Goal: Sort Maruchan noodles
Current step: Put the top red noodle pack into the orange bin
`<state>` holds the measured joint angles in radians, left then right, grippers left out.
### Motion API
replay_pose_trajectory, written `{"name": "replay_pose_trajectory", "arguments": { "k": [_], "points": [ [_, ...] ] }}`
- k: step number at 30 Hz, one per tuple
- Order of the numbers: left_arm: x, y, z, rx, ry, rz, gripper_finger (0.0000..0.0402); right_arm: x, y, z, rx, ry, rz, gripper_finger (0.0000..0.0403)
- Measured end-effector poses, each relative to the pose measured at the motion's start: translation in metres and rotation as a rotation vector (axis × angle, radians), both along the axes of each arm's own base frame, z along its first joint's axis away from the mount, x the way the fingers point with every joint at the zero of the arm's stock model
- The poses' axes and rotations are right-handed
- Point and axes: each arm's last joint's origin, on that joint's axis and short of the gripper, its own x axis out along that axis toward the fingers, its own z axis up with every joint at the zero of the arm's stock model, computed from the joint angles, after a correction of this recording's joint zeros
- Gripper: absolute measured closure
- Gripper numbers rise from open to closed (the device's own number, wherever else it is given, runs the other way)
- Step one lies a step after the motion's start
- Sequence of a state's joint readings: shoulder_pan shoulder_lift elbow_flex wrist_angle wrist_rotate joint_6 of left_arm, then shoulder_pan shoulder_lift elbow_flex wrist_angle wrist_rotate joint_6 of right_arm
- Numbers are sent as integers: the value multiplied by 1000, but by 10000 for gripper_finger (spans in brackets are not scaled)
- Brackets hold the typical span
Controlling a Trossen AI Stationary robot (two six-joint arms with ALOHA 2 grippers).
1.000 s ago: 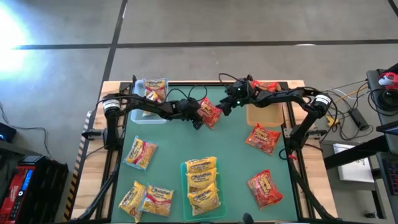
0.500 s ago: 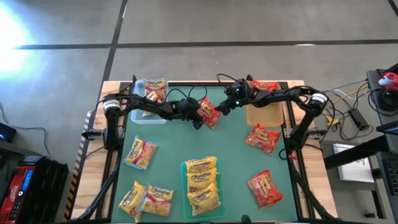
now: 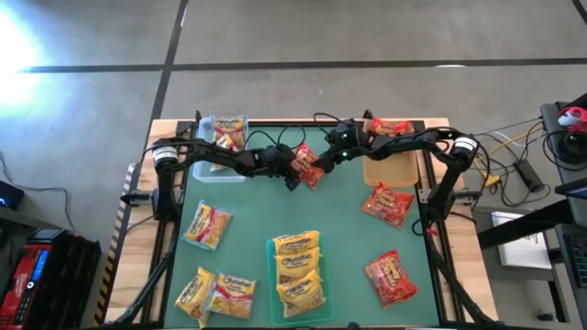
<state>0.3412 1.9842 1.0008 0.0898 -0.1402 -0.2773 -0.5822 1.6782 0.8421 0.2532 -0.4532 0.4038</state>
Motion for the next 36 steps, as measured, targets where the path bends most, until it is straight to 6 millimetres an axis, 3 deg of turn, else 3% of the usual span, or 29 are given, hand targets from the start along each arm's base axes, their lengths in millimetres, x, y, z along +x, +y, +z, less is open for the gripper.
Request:
{"name": "replay_pose_trajectory", "arguments": {
  "k": [16, 28, 36],
  "points": [
    [2, 1, 2, 13, -29, -3, 178, 8, 7, -10, 10, 34, 20, 124],
    [4, -2, 7, 17, -55, -13, 178, 7, 8, -11, 4, 38, 28, 233],
    [0, -9, 39, 38, -94, -81, 178, 6, 9, -13, -17, 53, 76, 292]
  ]
}}
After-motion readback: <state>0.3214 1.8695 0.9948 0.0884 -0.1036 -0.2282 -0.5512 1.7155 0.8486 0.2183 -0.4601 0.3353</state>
